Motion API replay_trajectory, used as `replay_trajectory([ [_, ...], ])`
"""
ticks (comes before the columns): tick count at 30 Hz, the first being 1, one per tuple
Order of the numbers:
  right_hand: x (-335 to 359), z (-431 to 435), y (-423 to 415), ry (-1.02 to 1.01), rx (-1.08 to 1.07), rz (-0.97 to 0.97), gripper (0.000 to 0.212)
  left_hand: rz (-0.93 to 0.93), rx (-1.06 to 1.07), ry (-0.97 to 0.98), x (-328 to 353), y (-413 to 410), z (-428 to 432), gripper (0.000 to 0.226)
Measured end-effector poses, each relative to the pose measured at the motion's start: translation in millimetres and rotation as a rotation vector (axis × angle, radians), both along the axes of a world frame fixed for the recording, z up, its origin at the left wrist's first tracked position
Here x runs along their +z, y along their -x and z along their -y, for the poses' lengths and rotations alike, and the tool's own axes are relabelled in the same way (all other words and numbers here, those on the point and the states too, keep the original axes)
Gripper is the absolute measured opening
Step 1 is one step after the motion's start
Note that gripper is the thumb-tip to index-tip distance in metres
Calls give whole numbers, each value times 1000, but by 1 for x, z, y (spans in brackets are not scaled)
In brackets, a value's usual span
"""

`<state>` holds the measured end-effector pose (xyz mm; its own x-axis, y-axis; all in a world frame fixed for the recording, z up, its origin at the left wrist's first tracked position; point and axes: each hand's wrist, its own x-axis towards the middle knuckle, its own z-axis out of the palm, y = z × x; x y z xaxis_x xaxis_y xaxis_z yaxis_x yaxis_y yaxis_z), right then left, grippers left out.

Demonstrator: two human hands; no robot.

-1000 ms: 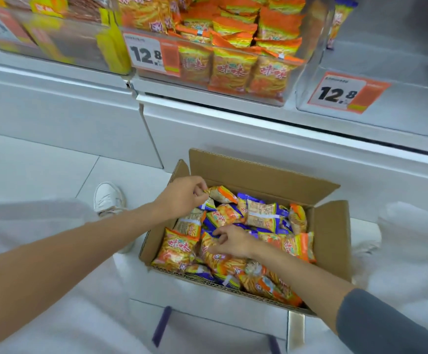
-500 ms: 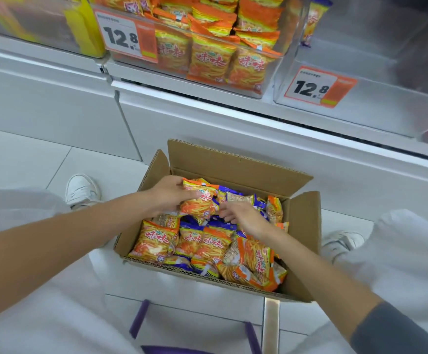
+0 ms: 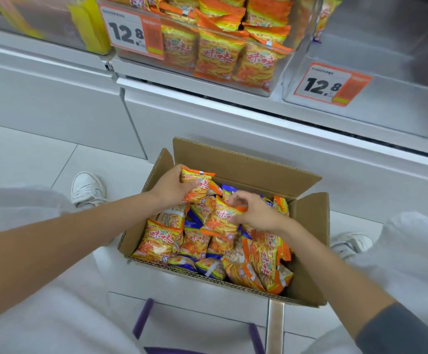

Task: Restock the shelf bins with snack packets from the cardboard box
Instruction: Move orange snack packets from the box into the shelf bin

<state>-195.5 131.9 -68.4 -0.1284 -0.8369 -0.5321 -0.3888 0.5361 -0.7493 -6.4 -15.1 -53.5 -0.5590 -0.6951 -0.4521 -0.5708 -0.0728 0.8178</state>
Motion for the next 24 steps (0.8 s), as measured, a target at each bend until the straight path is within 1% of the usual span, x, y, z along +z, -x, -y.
replay_trajectory([
  [2,27,8,7,44,-77,70,33,29,-61,89,6,4,1,30],
  [3,37,11,8,77,-109,104,34,21,-94,84,8,7,0,30],
  [6,53,16,4,186,-178,151,36,-75,-137,-93,23,19,-10,36],
  [8,58,19,0,238,-210,156,36,-121,-143,-218,32,26,-16,51],
  [10,63,22,-2,277,-218,170,39,-128,-171,-248,36,29,-17,66],
  [12,69,26,-4,313,-214,176,50,-146,-166,-196,35,29,-14,63],
  [14,70,29,-5,306,-232,160,74,-187,-115,-135,33,30,-11,53],
  [16,67,29,-7,257,-243,195,101,-231,-106,-82,35,31,-10,49],
  [18,63,29,-9,210,-248,270,115,-265,-148,-53,39,31,-8,52],
  [19,63,29,-9,207,-254,290,116,-272,-182,-33,42,31,-7,56],
  [21,71,32,-10,220,-262,249,111,-269,-249,39,53,30,-4,61],
  [22,78,34,-10,232,-264,209,108,-274,-274,81,60,30,-3,58],
  [24,93,39,-10,270,-277,167,105,-303,-300,164,77,30,0,44],
])
